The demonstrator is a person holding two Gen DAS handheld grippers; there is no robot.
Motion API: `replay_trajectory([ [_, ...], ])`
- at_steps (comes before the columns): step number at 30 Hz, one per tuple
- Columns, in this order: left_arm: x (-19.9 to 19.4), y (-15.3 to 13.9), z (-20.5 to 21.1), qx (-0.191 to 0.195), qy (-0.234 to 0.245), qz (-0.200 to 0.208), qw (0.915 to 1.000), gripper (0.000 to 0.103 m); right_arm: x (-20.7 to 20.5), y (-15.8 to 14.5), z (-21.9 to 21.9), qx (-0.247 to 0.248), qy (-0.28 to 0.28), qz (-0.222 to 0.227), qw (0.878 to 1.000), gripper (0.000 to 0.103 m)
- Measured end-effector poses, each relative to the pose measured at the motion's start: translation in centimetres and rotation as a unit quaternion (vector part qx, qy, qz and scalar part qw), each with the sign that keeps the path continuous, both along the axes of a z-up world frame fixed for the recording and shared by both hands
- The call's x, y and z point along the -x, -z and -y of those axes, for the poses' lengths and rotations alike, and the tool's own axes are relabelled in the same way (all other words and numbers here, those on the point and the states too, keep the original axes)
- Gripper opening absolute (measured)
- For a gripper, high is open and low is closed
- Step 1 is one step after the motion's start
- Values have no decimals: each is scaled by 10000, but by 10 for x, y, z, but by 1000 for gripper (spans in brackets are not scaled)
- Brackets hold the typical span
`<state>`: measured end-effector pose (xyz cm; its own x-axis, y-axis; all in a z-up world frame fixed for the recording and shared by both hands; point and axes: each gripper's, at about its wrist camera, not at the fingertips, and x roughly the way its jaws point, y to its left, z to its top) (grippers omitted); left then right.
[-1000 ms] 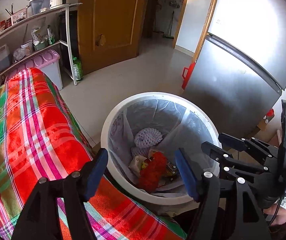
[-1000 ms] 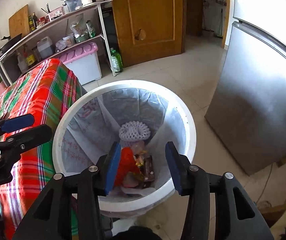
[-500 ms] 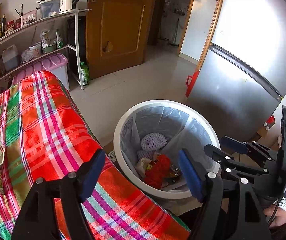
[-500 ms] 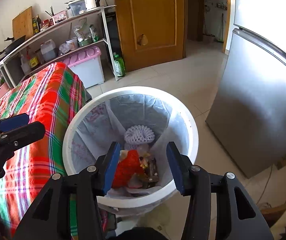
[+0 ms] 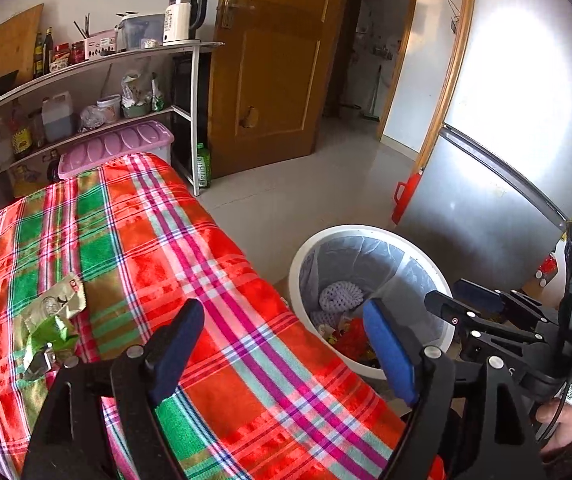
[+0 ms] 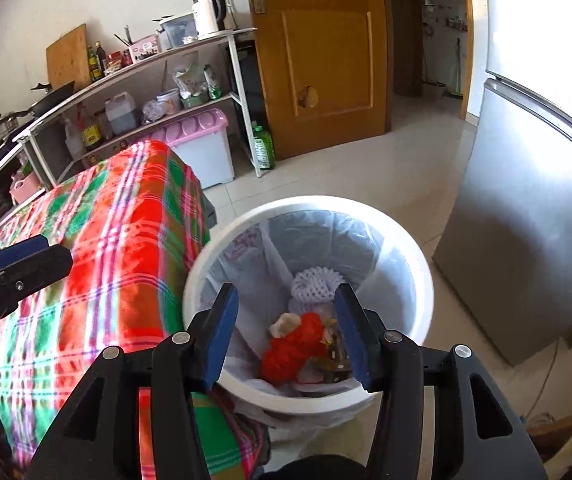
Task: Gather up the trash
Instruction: 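Move both tools back over the table toward the green and beige snack bags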
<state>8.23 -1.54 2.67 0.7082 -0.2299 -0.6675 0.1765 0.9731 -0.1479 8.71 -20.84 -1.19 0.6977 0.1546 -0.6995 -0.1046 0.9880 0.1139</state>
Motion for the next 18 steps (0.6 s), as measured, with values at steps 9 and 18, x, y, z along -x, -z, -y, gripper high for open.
replay_trajectory([
  [9,27,-8,-66,-79,-604,207,9979,85,9,-18,-53,-84,-554,205,9982,59],
  [18,44,-5,-144,23,-1368,145,9905,86,9,-19,-121,-184,-1245,181,9919,60],
])
